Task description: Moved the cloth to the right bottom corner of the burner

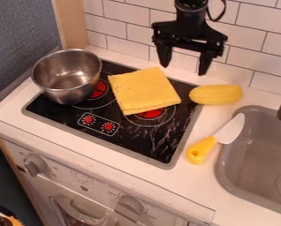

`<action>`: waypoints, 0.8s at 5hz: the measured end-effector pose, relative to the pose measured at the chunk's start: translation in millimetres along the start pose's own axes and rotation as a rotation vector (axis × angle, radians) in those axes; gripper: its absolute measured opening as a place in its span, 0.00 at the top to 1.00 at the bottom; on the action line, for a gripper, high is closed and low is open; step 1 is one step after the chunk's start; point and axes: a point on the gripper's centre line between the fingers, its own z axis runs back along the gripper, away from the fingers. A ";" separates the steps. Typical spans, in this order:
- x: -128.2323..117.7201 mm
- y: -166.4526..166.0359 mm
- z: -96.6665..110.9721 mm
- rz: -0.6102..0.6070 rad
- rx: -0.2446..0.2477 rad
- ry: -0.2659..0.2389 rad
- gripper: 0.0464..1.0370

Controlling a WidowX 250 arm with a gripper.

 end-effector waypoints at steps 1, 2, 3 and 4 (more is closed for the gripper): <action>14.2 16.9 -4.0 0.048 0.017 0.005 0.04; 17.7 37.2 -17.0 0.113 0.043 0.032 0.04; 16.2 53.7 -26.0 0.144 0.079 0.051 0.04; 12.9 65.6 -36.8 0.175 0.086 0.076 0.04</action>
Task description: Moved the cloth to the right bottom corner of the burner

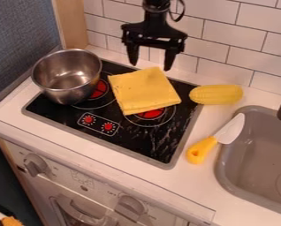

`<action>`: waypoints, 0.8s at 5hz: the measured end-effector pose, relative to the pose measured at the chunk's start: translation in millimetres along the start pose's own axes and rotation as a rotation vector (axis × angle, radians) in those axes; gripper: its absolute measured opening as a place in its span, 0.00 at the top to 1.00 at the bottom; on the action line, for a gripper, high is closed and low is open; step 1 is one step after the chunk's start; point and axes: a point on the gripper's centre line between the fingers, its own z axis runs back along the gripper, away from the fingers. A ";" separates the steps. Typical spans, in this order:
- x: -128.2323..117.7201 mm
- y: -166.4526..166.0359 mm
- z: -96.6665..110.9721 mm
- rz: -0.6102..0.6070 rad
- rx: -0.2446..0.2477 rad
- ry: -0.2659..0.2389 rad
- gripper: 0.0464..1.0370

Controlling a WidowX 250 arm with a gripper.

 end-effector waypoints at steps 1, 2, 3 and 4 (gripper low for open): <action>-3.4 13.0 -7.8 0.040 -0.013 0.015 0.04; -12.5 19.9 -22.9 0.062 -0.020 0.053 0.04; -16.1 27.4 -31.3 0.068 0.030 0.073 0.04; -24.9 24.4 -39.7 0.074 0.021 0.093 0.04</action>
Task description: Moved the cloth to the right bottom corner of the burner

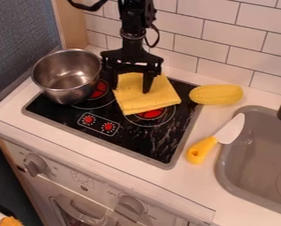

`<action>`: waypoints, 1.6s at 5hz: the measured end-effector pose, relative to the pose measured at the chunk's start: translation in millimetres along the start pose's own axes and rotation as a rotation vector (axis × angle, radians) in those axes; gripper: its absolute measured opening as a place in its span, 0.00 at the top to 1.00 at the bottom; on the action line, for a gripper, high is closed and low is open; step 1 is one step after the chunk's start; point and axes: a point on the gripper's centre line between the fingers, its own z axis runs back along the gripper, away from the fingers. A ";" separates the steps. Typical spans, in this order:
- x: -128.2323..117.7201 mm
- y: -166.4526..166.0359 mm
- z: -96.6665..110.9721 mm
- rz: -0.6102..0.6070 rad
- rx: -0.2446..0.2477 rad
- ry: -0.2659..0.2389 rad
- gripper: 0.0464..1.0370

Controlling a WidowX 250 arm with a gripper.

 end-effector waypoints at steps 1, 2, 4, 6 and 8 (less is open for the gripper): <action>-5.5 -4.9 -2.7 -0.013 0.003 0.008 0.04; -8.9 -5.9 -5.9 -0.017 0.000 0.007 0.04; -21.6 -5.8 -7.6 0.010 0.000 0.010 0.04; -42.1 -9.3 -5.7 0.018 -0.007 0.021 0.04; -72.9 -11.6 -0.3 0.007 -0.008 0.036 0.04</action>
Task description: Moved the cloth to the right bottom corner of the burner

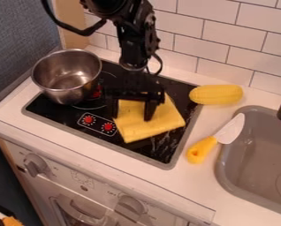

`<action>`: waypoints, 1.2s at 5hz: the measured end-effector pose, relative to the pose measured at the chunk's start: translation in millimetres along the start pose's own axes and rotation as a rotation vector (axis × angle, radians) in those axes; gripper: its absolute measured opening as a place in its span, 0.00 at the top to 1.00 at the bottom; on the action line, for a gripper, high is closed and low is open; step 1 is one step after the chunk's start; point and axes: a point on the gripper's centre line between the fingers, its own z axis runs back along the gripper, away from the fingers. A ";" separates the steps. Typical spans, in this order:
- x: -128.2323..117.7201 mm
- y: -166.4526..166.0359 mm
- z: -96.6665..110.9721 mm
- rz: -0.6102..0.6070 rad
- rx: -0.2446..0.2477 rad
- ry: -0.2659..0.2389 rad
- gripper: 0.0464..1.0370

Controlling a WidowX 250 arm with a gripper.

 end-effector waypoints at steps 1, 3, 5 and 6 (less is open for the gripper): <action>-16.8 -4.9 4.0 -0.020 -0.008 0.011 0.04; -46.8 -7.4 13.5 -0.062 -0.002 0.015 0.04; -49.9 -6.4 12.9 -0.070 0.012 0.018 0.04; -45.9 -4.0 24.8 -0.065 0.013 -0.019 0.04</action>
